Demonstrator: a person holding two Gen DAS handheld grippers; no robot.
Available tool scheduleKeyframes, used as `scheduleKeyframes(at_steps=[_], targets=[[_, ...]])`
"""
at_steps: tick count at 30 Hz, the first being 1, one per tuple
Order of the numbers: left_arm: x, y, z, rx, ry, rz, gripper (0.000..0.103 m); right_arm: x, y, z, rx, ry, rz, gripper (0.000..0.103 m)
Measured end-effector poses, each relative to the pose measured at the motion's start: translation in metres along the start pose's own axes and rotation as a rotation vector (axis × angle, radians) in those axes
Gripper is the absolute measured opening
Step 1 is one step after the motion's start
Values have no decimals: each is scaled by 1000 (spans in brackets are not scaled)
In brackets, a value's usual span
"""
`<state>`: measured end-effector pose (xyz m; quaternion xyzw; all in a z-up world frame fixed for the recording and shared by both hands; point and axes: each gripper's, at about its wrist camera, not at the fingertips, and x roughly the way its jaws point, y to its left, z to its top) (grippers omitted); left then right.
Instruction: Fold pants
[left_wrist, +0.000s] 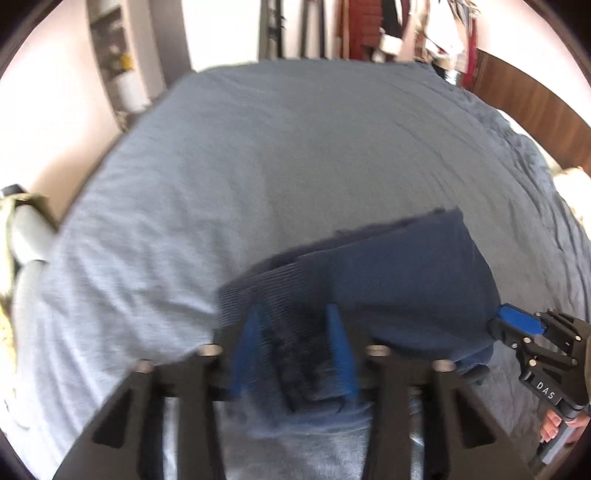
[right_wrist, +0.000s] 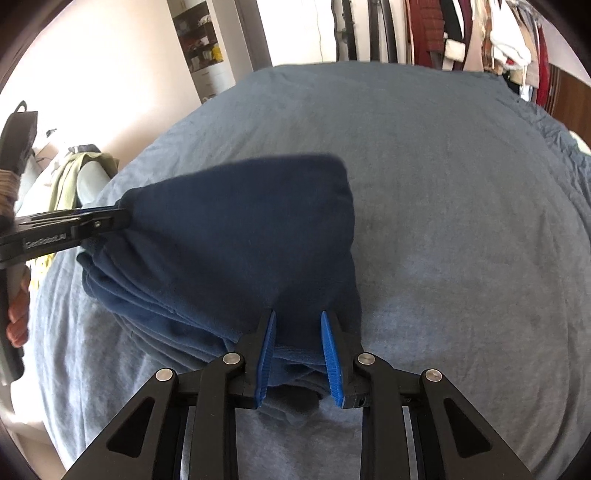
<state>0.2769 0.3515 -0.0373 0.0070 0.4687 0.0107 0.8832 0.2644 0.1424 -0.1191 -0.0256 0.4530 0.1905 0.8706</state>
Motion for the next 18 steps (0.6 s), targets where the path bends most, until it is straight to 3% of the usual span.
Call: scheduleKeyframes(at_steps=[3, 7, 10, 12, 18], targets=[[-27, -6, -4, -12, -42, -37, 50, -9, -3, 6, 22, -26, 4, 26], [-32, -29, -14, 50, -29, -76, 50, -21, -9, 9, 41, -62, 8, 26], [-15, -39, -23, 89, 11, -49, 46, -22, -11, 8, 43, -71, -2, 26], [-3, -39, -30, 96, 38, 10, 38, -17, -10, 6, 43, -53, 1, 26], [9, -13, -50, -26, 95, -45, 38, -6, -15, -1, 61, -4, -18, 26]])
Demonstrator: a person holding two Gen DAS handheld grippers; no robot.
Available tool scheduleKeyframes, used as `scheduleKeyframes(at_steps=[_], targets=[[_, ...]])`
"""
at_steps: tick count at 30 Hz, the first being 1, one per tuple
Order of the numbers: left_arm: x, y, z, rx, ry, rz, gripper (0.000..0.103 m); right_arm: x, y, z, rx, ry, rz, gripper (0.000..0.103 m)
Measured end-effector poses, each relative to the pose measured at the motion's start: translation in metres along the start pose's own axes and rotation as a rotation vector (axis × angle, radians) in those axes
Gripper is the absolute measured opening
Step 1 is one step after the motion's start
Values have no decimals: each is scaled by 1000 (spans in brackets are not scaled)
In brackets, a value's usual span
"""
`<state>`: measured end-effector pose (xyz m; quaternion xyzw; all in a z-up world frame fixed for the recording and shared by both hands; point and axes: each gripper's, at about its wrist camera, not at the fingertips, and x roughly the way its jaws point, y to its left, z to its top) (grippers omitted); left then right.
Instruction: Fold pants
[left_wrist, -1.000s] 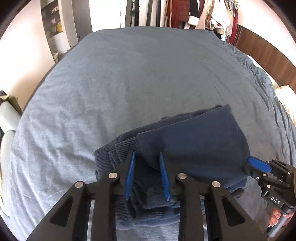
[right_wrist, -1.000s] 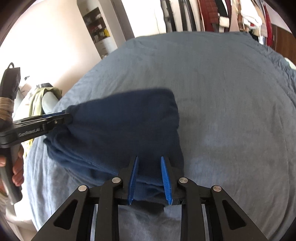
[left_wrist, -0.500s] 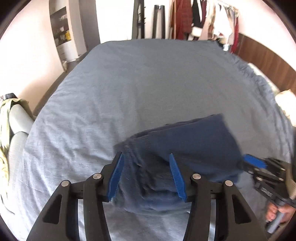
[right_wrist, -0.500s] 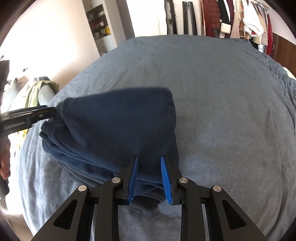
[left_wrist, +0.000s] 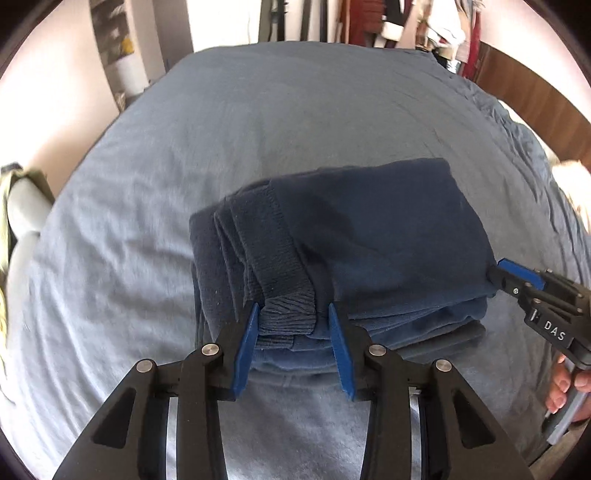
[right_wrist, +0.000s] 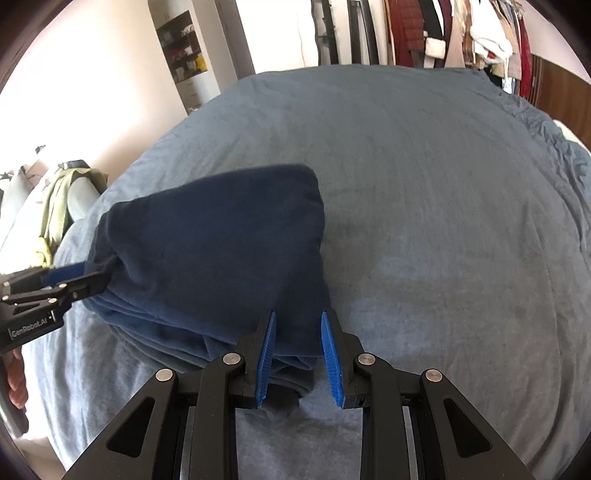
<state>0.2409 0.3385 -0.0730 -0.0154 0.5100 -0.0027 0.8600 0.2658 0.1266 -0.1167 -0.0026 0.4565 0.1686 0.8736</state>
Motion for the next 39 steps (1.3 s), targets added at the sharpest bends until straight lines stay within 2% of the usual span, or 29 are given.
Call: scheduleKeyframes(at_steps=[7, 16, 18, 20, 22, 26, 29, 32, 39], targets=[[-4, 2, -3, -28, -12, -18, 38, 4, 1, -3, -9, 17, -15, 27], [-9, 10, 16, -77, -28, -75, 39, 7, 4, -2, -6, 12, -29, 27], [-12, 12, 20, -90, -35, -103, 36, 6, 5, -4, -6, 12, -33, 27], [-10, 13, 22, -92, -20, -110, 20, 6, 6, -5, -5, 11, -35, 27], [-6, 16, 21, -93, 3, -102, 15, 6, 7, -5, -5, 12, -38, 27], [-4, 23, 14, -141, 27, -118, 12, 7, 8, -3, -6, 17, -41, 27], [-8, 25, 7, -157, 13, -100, 9, 7, 10, -2, -15, 14, -43, 27], [-16, 25, 1, -170, -13, -68, 8, 7, 12, -3, -23, 11, -44, 27], [-14, 29, -6, -196, -24, -47, 9, 6, 13, -4, -28, 9, -42, 27]])
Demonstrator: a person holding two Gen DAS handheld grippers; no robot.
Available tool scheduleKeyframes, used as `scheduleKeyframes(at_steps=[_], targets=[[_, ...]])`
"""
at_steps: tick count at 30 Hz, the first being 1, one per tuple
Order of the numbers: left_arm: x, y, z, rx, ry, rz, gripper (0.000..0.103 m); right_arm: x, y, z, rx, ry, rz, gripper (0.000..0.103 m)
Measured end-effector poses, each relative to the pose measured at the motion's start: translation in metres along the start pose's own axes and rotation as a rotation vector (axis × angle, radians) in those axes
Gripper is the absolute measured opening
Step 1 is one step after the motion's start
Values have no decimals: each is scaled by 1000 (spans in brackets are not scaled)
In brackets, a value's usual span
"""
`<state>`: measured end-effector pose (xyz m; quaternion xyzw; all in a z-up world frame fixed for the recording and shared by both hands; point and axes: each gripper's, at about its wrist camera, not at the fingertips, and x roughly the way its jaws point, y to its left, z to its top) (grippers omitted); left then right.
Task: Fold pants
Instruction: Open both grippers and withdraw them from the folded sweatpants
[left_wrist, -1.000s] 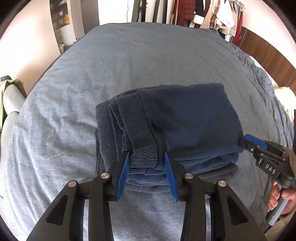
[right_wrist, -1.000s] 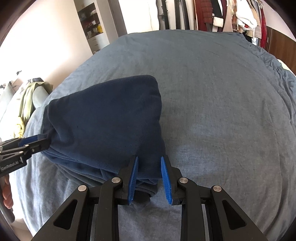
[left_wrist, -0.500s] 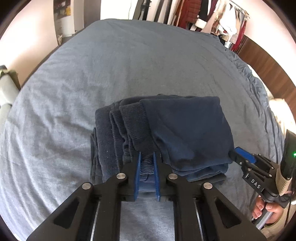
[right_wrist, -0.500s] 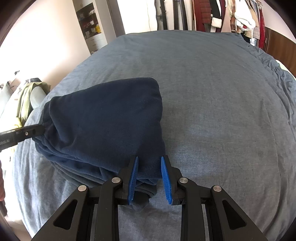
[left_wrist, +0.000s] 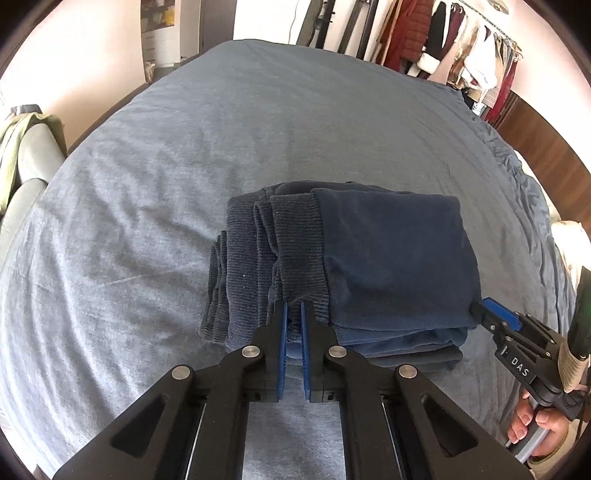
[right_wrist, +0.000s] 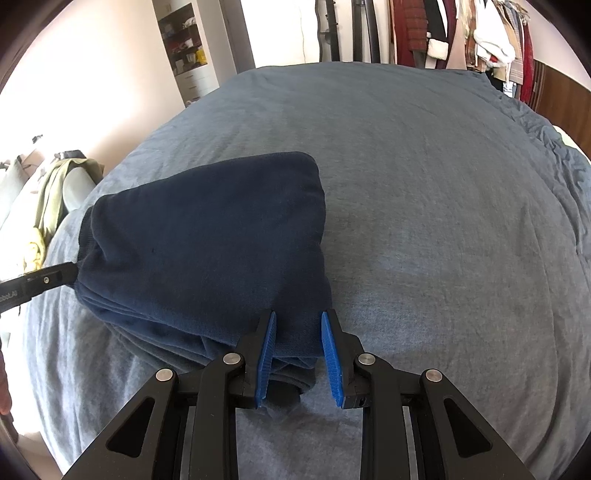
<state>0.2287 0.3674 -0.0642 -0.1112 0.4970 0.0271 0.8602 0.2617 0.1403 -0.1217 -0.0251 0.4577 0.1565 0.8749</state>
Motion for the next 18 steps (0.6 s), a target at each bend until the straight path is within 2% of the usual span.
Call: scheduleKeyframes(at_steps=[4, 8, 9, 12, 14, 16, 18], targets=[[3, -5, -3, 35, -13, 17, 11, 0, 0, -1, -4, -3, 0, 27], [-5, -8, -3, 44, -63, 72, 31, 0, -2, -1, 3, -6, -1, 27], [-9, -9, -5, 46, -84, 91, 32, -1, -2, -1, 5, -9, -3, 28], [-29, -25, -16, 87, -173, 163, 32, -6, -4, -2, 16, -33, -7, 38], [-40, -40, -27, 111, -226, 177, 45, -19, -9, -4, 29, -89, 11, 45], [-48, -59, -41, 124, -275, 178, 51, -32, -13, -10, 28, -138, 28, 53], [-50, -74, -51, 147, -296, 179, 55, -45, -16, -18, 12, -182, 35, 56]])
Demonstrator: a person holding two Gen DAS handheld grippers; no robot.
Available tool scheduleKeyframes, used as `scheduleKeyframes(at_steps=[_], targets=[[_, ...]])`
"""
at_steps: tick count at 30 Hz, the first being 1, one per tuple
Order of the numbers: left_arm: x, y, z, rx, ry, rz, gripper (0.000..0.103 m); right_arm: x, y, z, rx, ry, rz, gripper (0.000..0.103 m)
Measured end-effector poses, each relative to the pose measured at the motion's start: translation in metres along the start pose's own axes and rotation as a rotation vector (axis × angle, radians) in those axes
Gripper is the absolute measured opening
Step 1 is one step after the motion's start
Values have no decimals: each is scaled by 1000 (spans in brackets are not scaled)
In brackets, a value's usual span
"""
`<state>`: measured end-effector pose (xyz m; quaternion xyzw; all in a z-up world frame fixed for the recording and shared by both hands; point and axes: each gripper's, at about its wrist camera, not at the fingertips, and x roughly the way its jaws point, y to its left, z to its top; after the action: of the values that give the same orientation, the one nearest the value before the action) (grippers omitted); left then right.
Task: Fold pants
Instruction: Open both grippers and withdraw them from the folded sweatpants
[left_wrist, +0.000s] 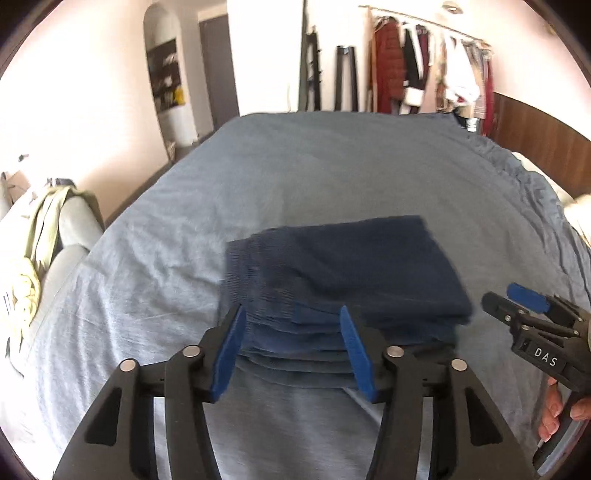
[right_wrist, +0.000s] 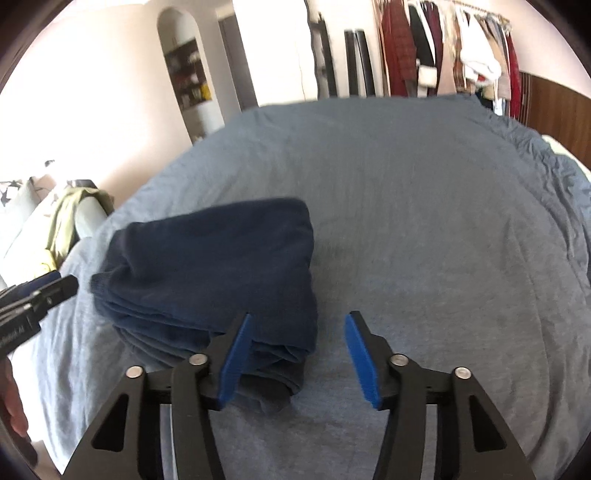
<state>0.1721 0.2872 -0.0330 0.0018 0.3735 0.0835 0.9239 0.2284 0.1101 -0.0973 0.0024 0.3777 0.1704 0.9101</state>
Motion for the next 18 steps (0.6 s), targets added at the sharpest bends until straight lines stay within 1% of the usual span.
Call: scheduleKeyframes(at_steps=[2, 4, 7, 9, 10, 11, 13, 14, 16, 18], targets=[[-4, -18, -9, 23, -22, 5, 61, -10, -2, -6, -18, -29, 6, 61], [-8, -33, -20, 30, -41, 5, 64, -21, -6, -14, -40, -57, 14, 68], [-16, -49, -36, -4, -69, -12, 66, -34, -12, -28, -88, -77, 27, 69], [-24, -55, -47, -34, -82, -19, 70, -43, -17, -35, -104, -86, 32, 70], [-29, -59, -53, -44, -90, -28, 73, -51, -21, -39, -106, -99, 33, 72], [-35, -63, -57, -48, -97, -27, 74, -58, -25, -44, -107, -111, 30, 74], [-52, -73, -69, -37, -128, -30, 75, -73, -31, -52, -102, -139, 25, 76], [-60, -79, -73, -32, -137, -22, 80, -81, -33, -56, -100, -155, 25, 76], [-82, -90, -85, -16, -160, -8, 84, -100, -37, -68, -98, -179, 15, 77], [-101, -100, -94, -12, -171, -15, 88, -117, -37, -76, -106, -189, 2, 77]])
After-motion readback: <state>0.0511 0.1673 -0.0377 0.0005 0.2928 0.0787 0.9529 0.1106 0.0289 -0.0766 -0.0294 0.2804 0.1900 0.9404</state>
